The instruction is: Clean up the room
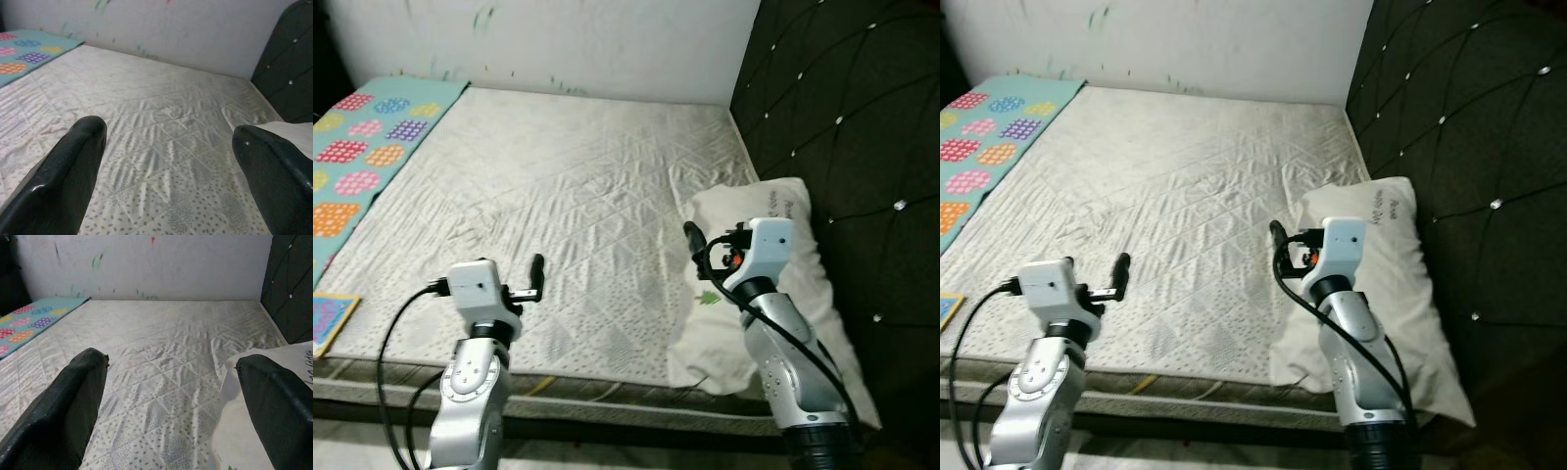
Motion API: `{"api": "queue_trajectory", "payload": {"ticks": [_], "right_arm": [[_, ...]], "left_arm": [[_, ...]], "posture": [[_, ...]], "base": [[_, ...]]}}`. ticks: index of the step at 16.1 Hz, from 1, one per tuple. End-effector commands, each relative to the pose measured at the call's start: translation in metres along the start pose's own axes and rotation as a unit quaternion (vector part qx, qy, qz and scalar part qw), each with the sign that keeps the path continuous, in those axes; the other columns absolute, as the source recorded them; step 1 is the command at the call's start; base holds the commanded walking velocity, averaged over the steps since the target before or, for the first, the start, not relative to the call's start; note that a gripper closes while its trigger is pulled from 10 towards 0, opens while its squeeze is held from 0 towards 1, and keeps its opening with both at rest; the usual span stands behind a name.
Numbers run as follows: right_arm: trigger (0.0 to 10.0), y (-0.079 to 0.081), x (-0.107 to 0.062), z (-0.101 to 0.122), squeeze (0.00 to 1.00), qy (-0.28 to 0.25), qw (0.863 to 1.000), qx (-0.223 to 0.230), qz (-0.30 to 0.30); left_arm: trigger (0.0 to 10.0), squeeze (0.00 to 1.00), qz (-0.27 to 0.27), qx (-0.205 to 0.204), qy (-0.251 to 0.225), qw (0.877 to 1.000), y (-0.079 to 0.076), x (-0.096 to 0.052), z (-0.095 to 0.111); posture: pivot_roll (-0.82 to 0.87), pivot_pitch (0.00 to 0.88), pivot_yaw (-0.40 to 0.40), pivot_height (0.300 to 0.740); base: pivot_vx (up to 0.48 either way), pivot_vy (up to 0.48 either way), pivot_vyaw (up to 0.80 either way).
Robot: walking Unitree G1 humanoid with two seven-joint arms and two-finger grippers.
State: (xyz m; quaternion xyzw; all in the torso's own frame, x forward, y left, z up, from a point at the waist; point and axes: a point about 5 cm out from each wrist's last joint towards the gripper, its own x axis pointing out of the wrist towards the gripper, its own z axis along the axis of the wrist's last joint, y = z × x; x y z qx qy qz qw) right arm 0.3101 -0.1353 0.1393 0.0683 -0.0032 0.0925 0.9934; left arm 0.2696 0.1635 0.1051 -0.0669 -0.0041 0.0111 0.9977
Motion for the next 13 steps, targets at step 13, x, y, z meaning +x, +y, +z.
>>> {"api": "queue_trajectory", "payload": {"ticks": [13], "right_arm": [[10.0,-0.0023,0.0041,-0.0001,0.00,0.002,1.000,-0.010,0.003]], "left_arm": [[10.0,0.00,-0.018,-0.005,-0.019,1.000,-0.0044,0.0018,0.0041]], "posture": [[-0.12,0.000,-0.019,0.740]], "base": [[0.000,0.303,0.00]]}}
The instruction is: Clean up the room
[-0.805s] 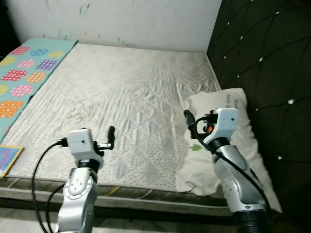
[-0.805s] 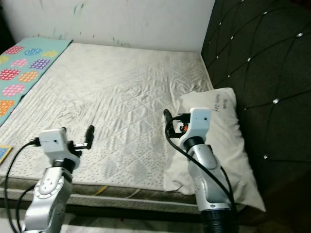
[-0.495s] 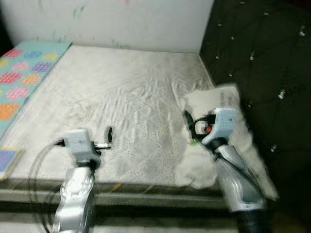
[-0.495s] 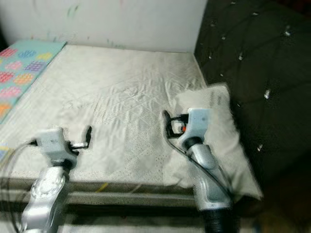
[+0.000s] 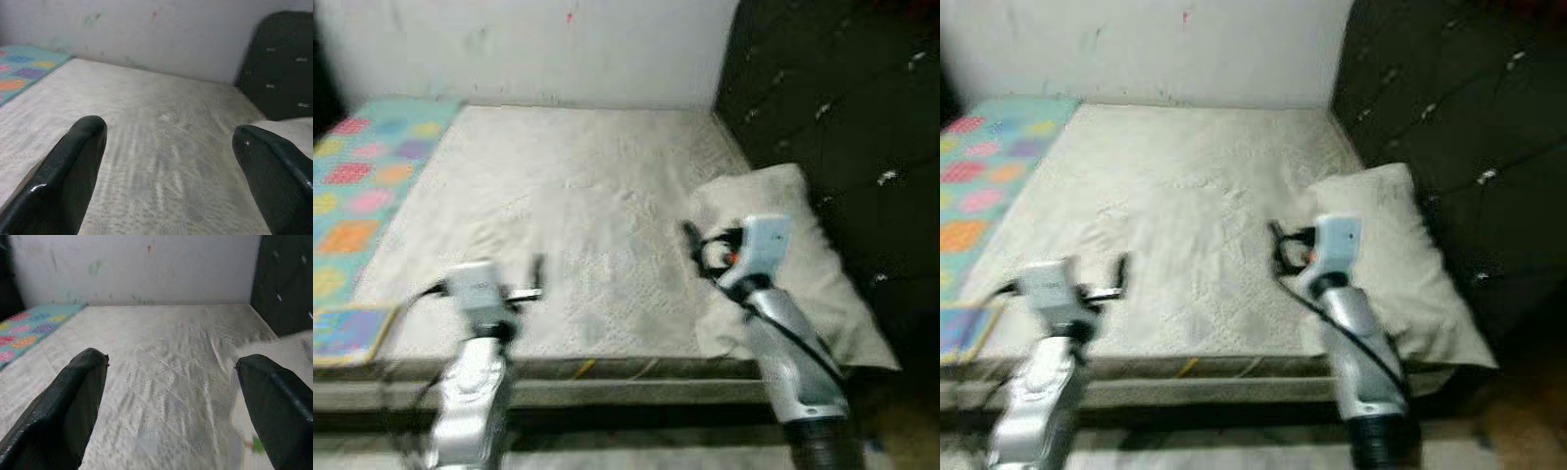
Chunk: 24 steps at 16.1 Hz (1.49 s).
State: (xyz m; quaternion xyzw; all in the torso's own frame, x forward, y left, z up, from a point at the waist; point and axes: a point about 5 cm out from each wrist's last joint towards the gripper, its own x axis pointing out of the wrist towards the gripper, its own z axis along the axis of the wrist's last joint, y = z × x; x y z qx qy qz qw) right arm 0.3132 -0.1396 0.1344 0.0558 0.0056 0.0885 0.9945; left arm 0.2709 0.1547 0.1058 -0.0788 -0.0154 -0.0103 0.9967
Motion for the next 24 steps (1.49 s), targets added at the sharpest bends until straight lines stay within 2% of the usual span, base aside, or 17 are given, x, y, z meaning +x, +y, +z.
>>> {"api": "queue_trajectory", "payload": {"ticks": [1,14,17,18,20,24], "right_arm": [[10.0,0.003,0.002,0.005,0.00,-0.009,1.000,0.000,0.009],[10.0,0.000,0.003,0.003,0.00,-0.006,1.000,-0.002,0.004],[10.0,0.003,0.003,0.002,0.00,-0.004,1.000,-0.004,0.009],[10.0,0.002,0.004,0.002,0.00,-0.006,1.000,-0.005,0.007],[10.0,0.000,0.006,0.002,0.00,-0.004,1.000,0.000,0.005],[10.0,0.010,0.007,0.001,0.00,0.000,0.999,0.002,0.034]], "left_arm": [[10.0,0.00,-0.006,0.000,-0.012,1.000,0.002,0.000,0.006],[10.0,0.00,-0.011,-0.019,-0.014,1.000,-0.001,0.000,0.006],[10.0,0.00,-0.010,-0.009,-0.023,1.000,0.000,0.001,0.008],[10.0,0.00,0.020,-0.017,-0.012,1.000,0.008,0.003,0.005],[10.0,0.00,0.014,-0.011,-0.012,1.000,0.005,0.007,0.010],[10.0,0.00,0.026,-0.006,-0.013,1.000,0.009,-0.003,0.006]], "posture": [[-0.12,0.000,-0.019,0.740],[-0.12,0.017,-0.020,0.740],[-0.13,0.004,-0.020,0.740],[-0.12,0.000,-0.023,0.740],[-0.09,0.007,-0.040,0.740],[-0.09,0.018,-0.059,0.740]], "base": [[0.000,0.000,0.00],[0.361,0.000,0.00],[0.310,0.000,0.00],[0.000,0.000,0.00],[0.000,0.000,0.00],[0.000,0.316,0.00]]}}
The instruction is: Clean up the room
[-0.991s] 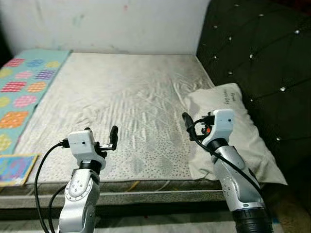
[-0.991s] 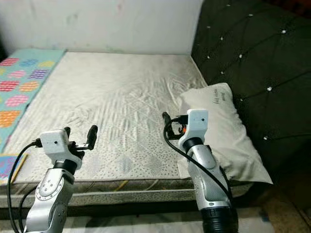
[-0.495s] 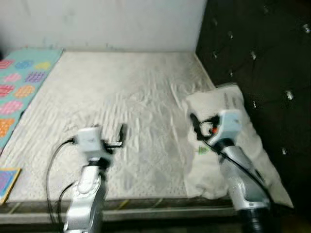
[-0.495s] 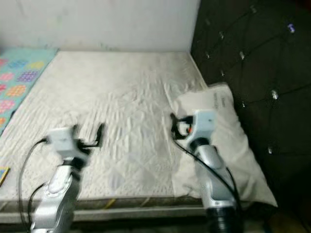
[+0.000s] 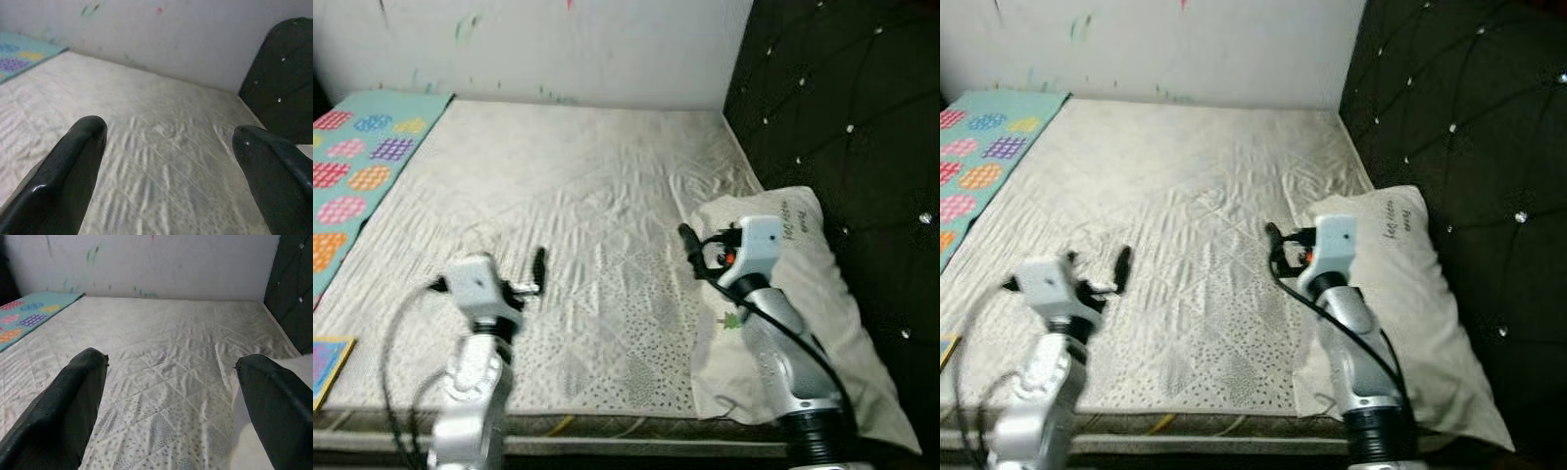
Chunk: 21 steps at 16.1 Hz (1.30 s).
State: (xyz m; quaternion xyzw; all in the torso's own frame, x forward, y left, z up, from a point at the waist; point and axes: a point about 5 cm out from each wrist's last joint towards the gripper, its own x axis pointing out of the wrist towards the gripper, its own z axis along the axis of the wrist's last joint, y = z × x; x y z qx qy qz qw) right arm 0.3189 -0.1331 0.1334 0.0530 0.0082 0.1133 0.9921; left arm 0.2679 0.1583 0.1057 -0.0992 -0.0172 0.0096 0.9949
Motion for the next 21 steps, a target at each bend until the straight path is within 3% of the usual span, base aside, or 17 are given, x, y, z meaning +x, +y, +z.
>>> {"api": "queue_trajectory", "payload": {"ticks": [1,7,13,21], "right_arm": [[10.0,0.004,0.001,0.003,0.00,-0.007,1.000,0.006,0.013],[10.0,0.004,-0.004,0.000,0.00,-0.005,1.000,0.006,0.011],[10.0,-0.002,-0.003,0.001,0.00,0.004,1.000,-0.008,0.011],[10.0,0.010,0.000,-0.012,0.00,0.040,0.998,-0.006,0.039]], "left_arm": [[10.0,0.00,0.008,0.010,-0.006,1.000,0.003,-0.002,0.005],[10.0,0.00,0.000,0.008,0.001,1.000,0.003,-0.002,0.002],[10.0,0.00,-0.001,-0.001,-0.004,1.000,-0.006,0.004,0.002],[10.0,0.00,0.007,0.003,-0.008,1.000,0.000,-0.003,0.000]], "posture": [[-0.09,0.023,-0.054,0.740],[-0.12,0.021,-0.052,0.740],[-0.12,0.019,-0.068,0.740],[-0.11,0.016,-0.087,0.740]], "base": [[0.000,0.480,0.00],[0.000,0.480,0.00],[0.000,0.479,0.00],[0.000,0.453,0.00]]}}
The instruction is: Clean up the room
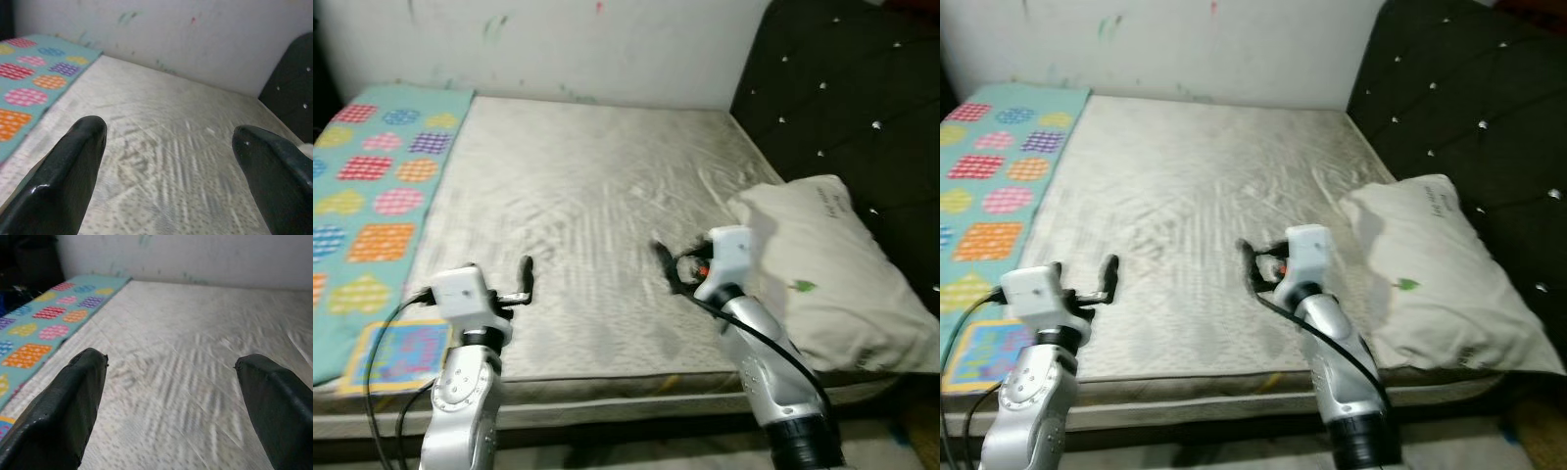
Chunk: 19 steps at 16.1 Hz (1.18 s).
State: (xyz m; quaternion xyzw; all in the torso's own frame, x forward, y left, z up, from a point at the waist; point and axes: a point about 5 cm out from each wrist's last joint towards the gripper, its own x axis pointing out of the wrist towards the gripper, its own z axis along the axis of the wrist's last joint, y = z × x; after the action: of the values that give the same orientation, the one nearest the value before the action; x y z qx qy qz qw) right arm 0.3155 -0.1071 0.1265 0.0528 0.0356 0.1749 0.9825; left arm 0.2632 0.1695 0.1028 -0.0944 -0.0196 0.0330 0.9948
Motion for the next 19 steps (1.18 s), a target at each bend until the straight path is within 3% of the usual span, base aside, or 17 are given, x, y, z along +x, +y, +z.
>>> {"api": "queue_trajectory", "payload": {"ticks": [1,8,13,19], "right_arm": [[10.0,-0.0179,-0.0050,-0.0047,0.00,0.015,0.999,-0.011,-0.029],[10.0,-0.0229,-0.0108,-0.0113,0.00,0.026,0.999,-0.015,-0.042],[10.0,-0.0224,-0.0101,-0.0118,0.00,0.028,0.999,-0.018,-0.040],[10.0,-0.0231,-0.0106,-0.0114,0.00,0.027,0.999,-0.021,-0.038]], "left_arm": [[10.0,0.00,-0.020,-0.003,-0.003,1.000,-0.0131,0.0008,0.0003],[10.0,0.00,-0.040,-0.002,-0.003,0.999,-0.0181,0.0063,0.0016],[10.0,0.00,-0.050,-0.001,-0.008,0.999,-0.0188,0.0032,0.0026],[10.0,0.00,-0.057,-0.006,-0.007,0.998,-0.0215,0.0018,0.0018]], "posture": [[-0.12,0.015,-0.080,0.740],[-0.12,0.022,-0.063,0.740],[-0.12,0.032,-0.069,0.740],[-0.12,0.034,-0.068,0.740]], "base": [[0.240,0.416,0.00],[0.373,0.296,0.00],[0.076,0.000,0.00],[0.442,0.000,0.00]]}}
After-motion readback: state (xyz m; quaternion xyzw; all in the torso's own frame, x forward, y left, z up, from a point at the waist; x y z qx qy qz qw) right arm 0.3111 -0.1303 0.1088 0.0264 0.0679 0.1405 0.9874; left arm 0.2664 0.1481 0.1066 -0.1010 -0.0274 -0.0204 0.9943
